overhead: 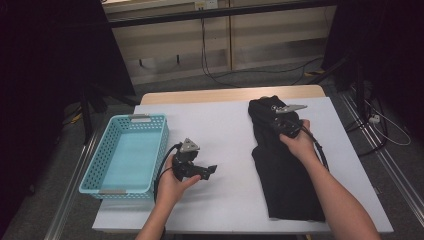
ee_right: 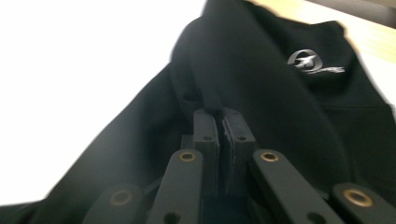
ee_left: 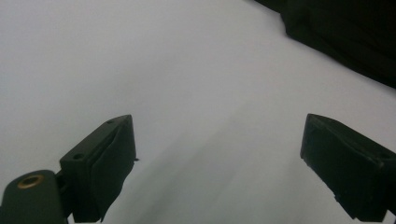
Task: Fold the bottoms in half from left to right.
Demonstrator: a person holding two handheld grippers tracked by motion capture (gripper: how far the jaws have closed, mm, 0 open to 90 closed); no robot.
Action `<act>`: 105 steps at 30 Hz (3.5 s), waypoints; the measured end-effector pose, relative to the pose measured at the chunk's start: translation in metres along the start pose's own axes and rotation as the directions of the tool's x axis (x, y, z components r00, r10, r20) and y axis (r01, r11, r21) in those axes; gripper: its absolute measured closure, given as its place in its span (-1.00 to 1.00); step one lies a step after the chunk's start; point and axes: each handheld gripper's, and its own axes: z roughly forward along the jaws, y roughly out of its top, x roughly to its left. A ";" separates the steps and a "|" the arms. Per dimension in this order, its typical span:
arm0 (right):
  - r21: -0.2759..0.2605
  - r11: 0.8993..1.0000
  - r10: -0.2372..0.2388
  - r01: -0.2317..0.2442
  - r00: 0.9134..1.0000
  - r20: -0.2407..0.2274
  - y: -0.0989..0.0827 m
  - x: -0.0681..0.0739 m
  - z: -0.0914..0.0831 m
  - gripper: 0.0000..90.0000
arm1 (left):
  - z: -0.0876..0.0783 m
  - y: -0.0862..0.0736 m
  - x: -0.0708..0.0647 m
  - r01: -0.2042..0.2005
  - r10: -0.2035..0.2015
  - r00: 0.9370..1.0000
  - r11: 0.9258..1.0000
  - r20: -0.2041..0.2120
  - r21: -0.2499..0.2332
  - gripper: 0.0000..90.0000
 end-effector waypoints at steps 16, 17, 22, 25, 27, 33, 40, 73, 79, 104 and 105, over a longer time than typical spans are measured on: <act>-0.098 0.986 0.144 -0.133 0.983 0.112 0.018 -0.012 -0.014 -0.08 | -0.005 0.000 0.001 0.003 -0.003 1.000 1.000 -0.010 -0.006 -0.77; -0.086 0.989 0.126 -0.119 0.989 0.079 0.017 -0.003 -0.013 -0.08 | -0.005 0.000 0.001 0.002 -0.002 1.000 1.000 -0.010 -0.008 -0.77; -0.024 0.999 0.030 -0.031 0.999 -0.020 0.008 0.039 -0.003 -0.12 | -0.007 0.000 0.002 0.009 -0.009 1.000 1.000 -0.015 -0.015 -0.77; 0.007 1.000 -0.020 0.020 1.000 -0.016 0.005 0.055 0.006 -0.15 | -0.006 -0.002 0.003 0.008 -0.008 1.000 1.000 -0.013 -0.004 -0.77; 0.016 0.999 -0.032 0.032 0.999 -0.004 0.003 0.060 0.014 -0.14 | -0.005 -0.002 0.003 0.010 -0.010 1.000 1.000 -0.012 -0.005 -0.77; 0.041 0.999 0.014 -0.015 1.000 0.016 -0.003 0.058 0.030 -0.14 | -0.005 -0.002 0.003 0.012 -0.012 1.000 1.000 -0.010 -0.005 -0.77; 0.042 0.998 0.053 -0.054 0.998 0.044 -0.003 0.042 0.027 0.70 | -0.006 -0.003 0.001 0.006 -0.006 1.000 1.000 -0.011 -0.004 -0.77; -0.033 0.968 -0.240 0.247 0.889 -0.391 -0.016 0.167 -0.005 0.89 | -0.014 -0.001 0.016 0.053 -0.054 0.998 0.998 -0.038 -0.029 -0.78; -0.028 0.965 -0.244 0.262 0.850 -0.467 -0.025 0.188 -0.016 0.83 | -0.015 0.001 0.021 0.090 -0.092 0.995 0.995 -0.045 -0.049 -0.78; -0.052 0.994 -0.108 0.099 0.965 -0.238 -0.039 0.104 -0.079 -0.41 | 0.038 0.018 0.029 0.119 -0.117 0.989 0.993 -0.094 0.025 -0.36; -0.048 0.994 -0.108 0.099 0.967 -0.231 -0.041 0.101 -0.080 -0.42 | 0.042 0.020 0.031 0.125 -0.122 0.988 0.992 -0.098 0.032 -0.33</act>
